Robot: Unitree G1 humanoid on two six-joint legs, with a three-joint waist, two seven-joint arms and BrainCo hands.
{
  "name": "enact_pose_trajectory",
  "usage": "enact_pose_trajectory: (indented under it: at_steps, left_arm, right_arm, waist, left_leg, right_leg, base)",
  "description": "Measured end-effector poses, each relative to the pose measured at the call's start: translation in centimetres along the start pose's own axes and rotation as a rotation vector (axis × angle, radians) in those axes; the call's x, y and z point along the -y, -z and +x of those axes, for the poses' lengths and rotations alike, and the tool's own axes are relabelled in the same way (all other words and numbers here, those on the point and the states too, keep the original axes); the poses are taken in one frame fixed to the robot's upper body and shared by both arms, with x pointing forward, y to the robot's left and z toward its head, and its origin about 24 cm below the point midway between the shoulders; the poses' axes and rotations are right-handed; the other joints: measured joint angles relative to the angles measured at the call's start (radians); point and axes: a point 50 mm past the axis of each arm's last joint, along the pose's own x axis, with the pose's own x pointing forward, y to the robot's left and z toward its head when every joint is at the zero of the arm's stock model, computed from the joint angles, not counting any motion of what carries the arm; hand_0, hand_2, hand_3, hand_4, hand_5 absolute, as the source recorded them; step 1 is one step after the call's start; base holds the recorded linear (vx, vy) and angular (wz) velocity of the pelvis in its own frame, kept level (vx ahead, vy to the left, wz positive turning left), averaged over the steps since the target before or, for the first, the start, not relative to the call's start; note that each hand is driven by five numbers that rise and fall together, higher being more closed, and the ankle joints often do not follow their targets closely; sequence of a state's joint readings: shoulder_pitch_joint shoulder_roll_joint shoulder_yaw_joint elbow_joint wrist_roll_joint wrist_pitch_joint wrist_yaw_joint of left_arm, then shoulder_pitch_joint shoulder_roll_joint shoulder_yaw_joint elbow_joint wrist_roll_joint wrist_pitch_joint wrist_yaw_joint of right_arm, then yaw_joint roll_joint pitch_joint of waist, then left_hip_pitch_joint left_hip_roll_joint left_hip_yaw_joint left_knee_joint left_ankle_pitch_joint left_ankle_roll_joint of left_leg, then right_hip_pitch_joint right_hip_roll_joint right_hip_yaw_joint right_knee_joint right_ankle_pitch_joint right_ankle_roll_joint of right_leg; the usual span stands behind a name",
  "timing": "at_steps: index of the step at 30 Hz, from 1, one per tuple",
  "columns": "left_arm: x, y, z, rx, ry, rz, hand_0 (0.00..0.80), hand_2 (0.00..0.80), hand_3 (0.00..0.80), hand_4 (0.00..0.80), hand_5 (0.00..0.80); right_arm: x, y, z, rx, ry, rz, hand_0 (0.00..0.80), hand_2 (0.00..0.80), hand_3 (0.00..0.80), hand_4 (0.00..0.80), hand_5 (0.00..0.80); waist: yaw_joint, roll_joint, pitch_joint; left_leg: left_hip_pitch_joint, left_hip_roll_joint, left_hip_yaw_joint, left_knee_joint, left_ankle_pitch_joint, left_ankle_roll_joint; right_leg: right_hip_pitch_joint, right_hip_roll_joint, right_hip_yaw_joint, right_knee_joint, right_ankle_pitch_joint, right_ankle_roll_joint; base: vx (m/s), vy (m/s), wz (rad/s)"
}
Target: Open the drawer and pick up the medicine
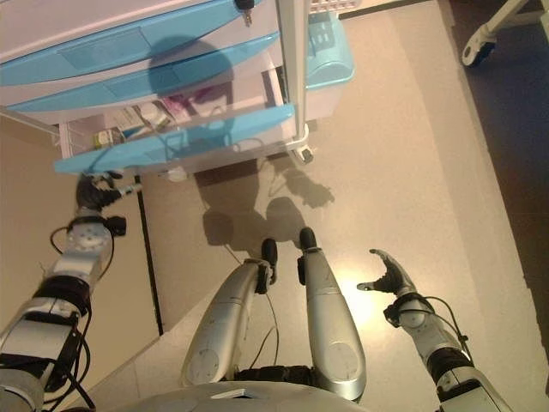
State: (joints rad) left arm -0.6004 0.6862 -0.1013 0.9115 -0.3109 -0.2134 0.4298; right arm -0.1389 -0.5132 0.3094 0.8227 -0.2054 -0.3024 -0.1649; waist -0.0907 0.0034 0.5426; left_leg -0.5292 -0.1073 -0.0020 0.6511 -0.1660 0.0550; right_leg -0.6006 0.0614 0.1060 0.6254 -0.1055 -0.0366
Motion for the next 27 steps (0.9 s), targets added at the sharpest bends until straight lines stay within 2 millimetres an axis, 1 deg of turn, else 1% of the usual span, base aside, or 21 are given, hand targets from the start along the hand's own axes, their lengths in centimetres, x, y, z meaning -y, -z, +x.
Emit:
enact_pose_trajectory:
  at_steps: [2,4,5,8,9,12,18,22,24,27]
  left_arm:
    - [-0.2,-1.0,0.9,-0.022,-0.059,-0.062,0.0,0.0,0.0,0.0,0.0]
    - [-0.6,-1.7,1.6,-0.045,-0.126,-0.122,0.0,0.0,0.0,0.0,0.0]
    - [-0.7,-2.1,1.9,-0.053,-0.157,-0.144,0.0,0.0,0.0,0.0,0.0]
    - [-1.2,-3.6,2.6,-0.028,-0.213,-0.168,0.0,0.0,0.0,0.0,0.0]
    - [-1.4,-3.7,2.7,-0.028,-0.227,-0.167,0.0,0.0,0.0,0.0,0.0]
    - [-1.4,-3.5,2.6,-0.034,-0.221,-0.153,0.0,0.0,0.0,0.0,0.0]
    - [-1.0,-3.3,2.6,-0.03,-0.157,-0.114,0.0,0.0,0.0,0.0,0.0]
    - [-0.7,-2.7,2.5,-0.032,-0.095,-0.076,0.0,0.0,0.0,0.0,0.0]
    - [-0.6,-2.2,2.3,-0.039,-0.052,-0.075,0.0,0.0,0.0,0.0,0.0]
    - [0.1,-0.4,1.2,-0.05,0.043,-0.122,0.0,0.0,0.0,0.0,0.0]
  right_arm:
    - [-0.4,-0.2,0.0,0.01,-0.017,-0.011,0.0,0.0,0.0,0.0,0.0]
    - [-0.7,-0.4,-0.1,0.023,-0.032,-0.02,0.0,0.0,0.0,0.0,0.0]
    - [-1.0,-0.5,-0.1,0.027,-0.04,-0.026,0.0,0.0,0.0,0.0,0.0]
    - [-1.2,-0.4,-0.2,0.028,-0.047,-0.03,0.0,0.0,0.0,0.0,0.0]
    - [-1.3,-0.4,-0.2,0.027,-0.047,-0.032,0.0,0.0,0.0,0.0,0.0]
    - [-1.5,-0.4,-0.3,0.028,-0.046,-0.038,0.0,0.0,0.0,0.0,0.0]
    - [-1.4,-0.3,-0.3,0.031,-0.031,-0.038,0.0,0.0,0.0,0.0,0.0]
    - [-1.5,-0.4,-0.4,0.042,-0.033,-0.037,0.0,0.0,0.0,0.0,0.0]
    - [-1.5,-0.4,-0.4,0.044,-0.037,-0.036,0.0,0.0,0.0,0.0,0.0]
    - [-2.1,-0.6,-0.4,0.046,-0.065,-0.022,0.0,0.0,0.0,0.0,0.0]
  waist:
    - [-0.01,-0.003,0.002]
    - [-0.03,-0.01,0.002]
    - [-0.033,-0.013,0.002]
    - [-0.047,-0.023,0.003]
    - [-0.053,-0.025,0.004]
    - [-0.054,-0.028,0.005]
    - [-0.05,-0.029,0.004]
    - [-0.047,-0.031,0.004]
    - [-0.047,-0.031,0.004]
    - [-0.045,-0.031,0.004]
  left_leg:
    - [-0.008,0.001,0.001,0.018,-0.006,0.007]
    - [-0.01,0.001,0.003,0.025,-0.01,0.008]
    - [-0.013,0.001,0.003,0.026,-0.011,0.008]
    - [-0.046,0.003,0.001,0.037,-0.011,0.008]
    - [-0.051,0.003,0.001,0.042,-0.012,0.008]
    - [-0.052,0.004,0.0,0.043,-0.016,0.007]
    - [-0.046,0.003,-0.002,0.043,-0.016,0.009]
    - [-0.033,0.003,-0.006,0.042,-0.016,0.01]
    - [-0.029,0.003,-0.009,0.041,-0.016,0.01]
    - [0.007,0.002,-0.019,0.02,-0.012,0.01]
  right_leg:
    - [-0.006,0.006,0.01,0.012,-0.002,0.003]
    - [-0.008,0.012,0.018,0.015,-0.002,0.005]
    - [-0.011,0.016,0.024,0.014,-0.001,0.006]
    - [-0.041,0.021,0.026,0.016,0.002,0.012]
    - [-0.045,0.023,0.026,0.019,0.003,0.012]
    - [-0.046,0.024,0.026,0.019,0.003,0.012]
    - [-0.035,0.022,0.025,0.017,0.003,0.012]
    - [-0.02,0.019,0.021,0.015,0.003,0.012]
    - [-0.014,0.018,0.018,0.014,0.003,0.012]
    - [0.023,0.013,0.009,-0.005,0.002,0.012]
  base:
    - [0.035,0.029,-0.15]
    - [0.0,0.006,-0.13]
    - [-0.02,-0.006,-0.14]
    - [-0.016,-0.012,-0.05]
    - [-0.015,-0.032,0.01]
    - [-0.009,-0.038,0.0]
    - [0.002,-0.035,0.02]
    - [-0.041,-0.055,0.01]
    - [-0.038,-0.069,0.03]
    - [-0.022,-0.065,0.07]
